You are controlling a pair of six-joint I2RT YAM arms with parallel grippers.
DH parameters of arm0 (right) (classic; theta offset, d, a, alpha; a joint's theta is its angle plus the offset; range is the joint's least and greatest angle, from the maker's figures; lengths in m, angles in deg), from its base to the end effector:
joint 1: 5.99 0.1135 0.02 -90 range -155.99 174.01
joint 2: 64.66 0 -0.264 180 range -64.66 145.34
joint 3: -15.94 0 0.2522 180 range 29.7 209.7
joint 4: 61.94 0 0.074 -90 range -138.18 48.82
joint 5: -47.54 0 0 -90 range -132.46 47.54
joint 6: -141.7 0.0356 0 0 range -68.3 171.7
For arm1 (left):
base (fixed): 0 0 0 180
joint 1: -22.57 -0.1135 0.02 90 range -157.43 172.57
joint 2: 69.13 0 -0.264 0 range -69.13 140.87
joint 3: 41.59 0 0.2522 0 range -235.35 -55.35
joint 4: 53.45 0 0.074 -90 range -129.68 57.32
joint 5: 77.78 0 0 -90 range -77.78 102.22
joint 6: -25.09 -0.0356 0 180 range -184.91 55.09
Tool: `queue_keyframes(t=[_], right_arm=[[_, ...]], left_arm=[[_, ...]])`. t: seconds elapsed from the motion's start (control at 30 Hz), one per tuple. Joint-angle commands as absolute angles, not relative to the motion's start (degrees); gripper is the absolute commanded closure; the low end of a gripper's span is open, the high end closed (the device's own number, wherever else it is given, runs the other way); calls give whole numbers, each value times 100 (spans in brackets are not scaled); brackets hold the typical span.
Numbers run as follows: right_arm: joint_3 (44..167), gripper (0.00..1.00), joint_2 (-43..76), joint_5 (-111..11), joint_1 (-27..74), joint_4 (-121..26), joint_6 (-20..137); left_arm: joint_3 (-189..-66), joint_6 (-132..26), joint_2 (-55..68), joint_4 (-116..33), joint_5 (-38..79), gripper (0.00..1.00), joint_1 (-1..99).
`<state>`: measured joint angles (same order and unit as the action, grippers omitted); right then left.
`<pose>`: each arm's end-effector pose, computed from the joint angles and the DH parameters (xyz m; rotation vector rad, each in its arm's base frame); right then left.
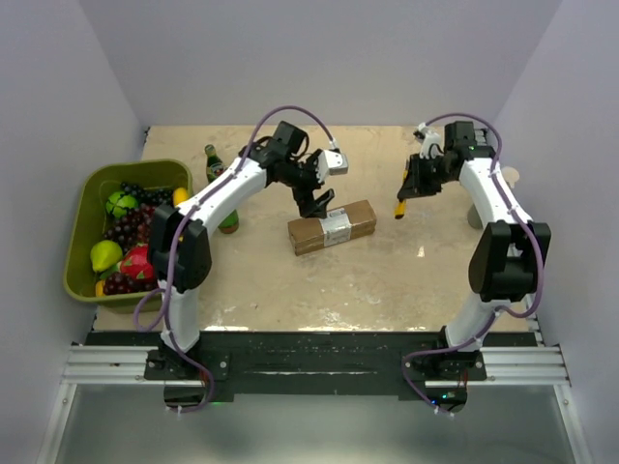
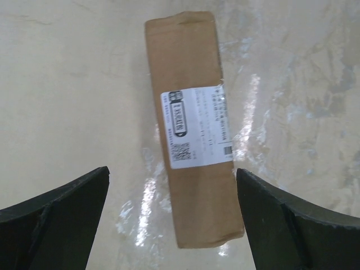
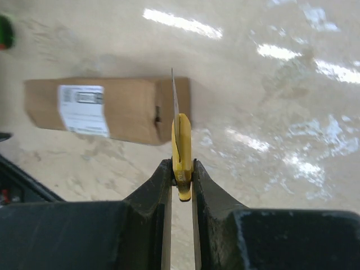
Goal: Unpack the express box
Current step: Place the knife at the center of the board.
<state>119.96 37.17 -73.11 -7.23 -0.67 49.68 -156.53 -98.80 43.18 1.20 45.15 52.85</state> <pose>0.3802 0.0099 0.2918 -0.2075 2.5111 0.6685 0.3668 -0.2366 0.2874 1.4711 1.8903 -0.6781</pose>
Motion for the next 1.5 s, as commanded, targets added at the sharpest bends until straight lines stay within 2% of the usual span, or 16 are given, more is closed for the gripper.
queue_keyframes(t=[0.0,0.33,0.43,0.5,0.57,0.67,0.7,0.93,1.1,1.37,1.47], right_arm=[[11470,100,3545,-6076,-643,-536,4406],[10723,100,3861,-5363,-643,-766,4422],[10748,92,4072,-5274,-643,-784,4493],[10792,75,4256,-5248,-643,-714,4502],[10933,36,4310,-5221,-643,-652,4502],[11214,18,4214,-5361,-643,-538,4537],[11267,1,4170,-5527,-643,-477,4555],[10899,1,3642,-6539,-643,-652,4994],[10915,1,3975,-6926,-380,-696,5126],[11285,1,4477,-7242,112,-1082,5679],[11267,1,4608,-7321,130,-1170,5908]], left_arm=[[-16056,-9786,4724,1050,5432,0,5297],[-15835,-9690,4979,541,4466,0,5605],[-15739,-9752,5005,356,4141,0,5684],[-15739,-9734,5040,259,3974,1,5702],[-15748,-9586,5084,111,3781,3,5702],[-15800,-9576,5146,49,3605,5,5711],[-15826,-9585,5172,48,3560,7,5728],[-15757,-9866,5155,-31,3674,8,5763],[-15572,-9971,4970,-84,3824,8,5781],[-15387,-10112,5066,-312,3024,8,5922],[-15457,-10086,5076,-251,3260,8,5930]])
